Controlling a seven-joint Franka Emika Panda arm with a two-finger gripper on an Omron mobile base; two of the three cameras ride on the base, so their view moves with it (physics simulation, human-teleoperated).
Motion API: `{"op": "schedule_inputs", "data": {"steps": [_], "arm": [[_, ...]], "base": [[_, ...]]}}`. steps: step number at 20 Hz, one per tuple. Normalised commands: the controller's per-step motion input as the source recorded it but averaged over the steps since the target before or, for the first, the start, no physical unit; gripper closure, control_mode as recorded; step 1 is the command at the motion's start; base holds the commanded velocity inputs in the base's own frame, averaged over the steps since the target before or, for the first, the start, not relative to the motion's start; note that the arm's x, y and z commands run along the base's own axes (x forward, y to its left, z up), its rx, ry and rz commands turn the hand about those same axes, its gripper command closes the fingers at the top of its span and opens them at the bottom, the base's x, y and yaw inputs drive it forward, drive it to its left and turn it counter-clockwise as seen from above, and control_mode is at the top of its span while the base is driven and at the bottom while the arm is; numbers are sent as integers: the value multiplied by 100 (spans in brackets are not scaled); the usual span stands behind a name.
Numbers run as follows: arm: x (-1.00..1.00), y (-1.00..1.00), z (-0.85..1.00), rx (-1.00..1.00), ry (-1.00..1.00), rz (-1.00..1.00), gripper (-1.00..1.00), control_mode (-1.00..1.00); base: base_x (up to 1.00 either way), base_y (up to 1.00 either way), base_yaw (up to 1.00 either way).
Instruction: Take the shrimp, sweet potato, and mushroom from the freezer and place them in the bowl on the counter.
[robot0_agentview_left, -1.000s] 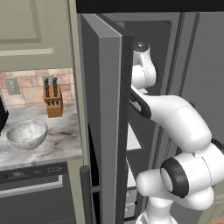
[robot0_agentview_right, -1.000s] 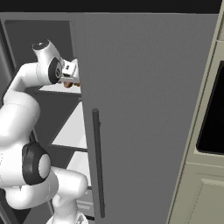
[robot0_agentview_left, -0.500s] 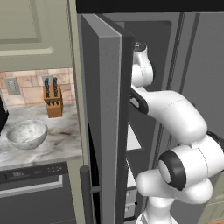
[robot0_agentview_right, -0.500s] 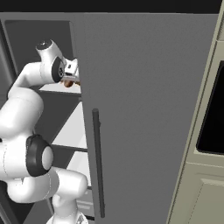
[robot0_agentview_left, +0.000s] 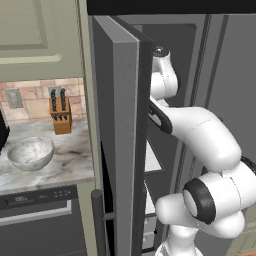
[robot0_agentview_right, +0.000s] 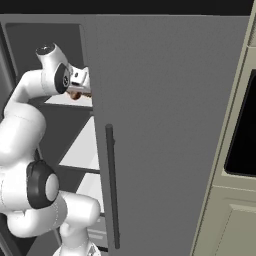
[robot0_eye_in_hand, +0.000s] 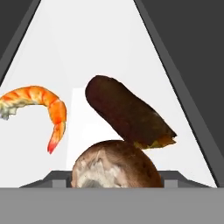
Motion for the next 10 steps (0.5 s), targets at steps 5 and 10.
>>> {"op": "schedule_inputs", "data": {"steps": [5, 10], "arm": [[-100, -3, 3, 0, -21, 0, 100, -100], [-100, -17, 13, 0, -16, 0, 100, -100]], "base": [[0, 0, 0], [0, 0, 0]]}}
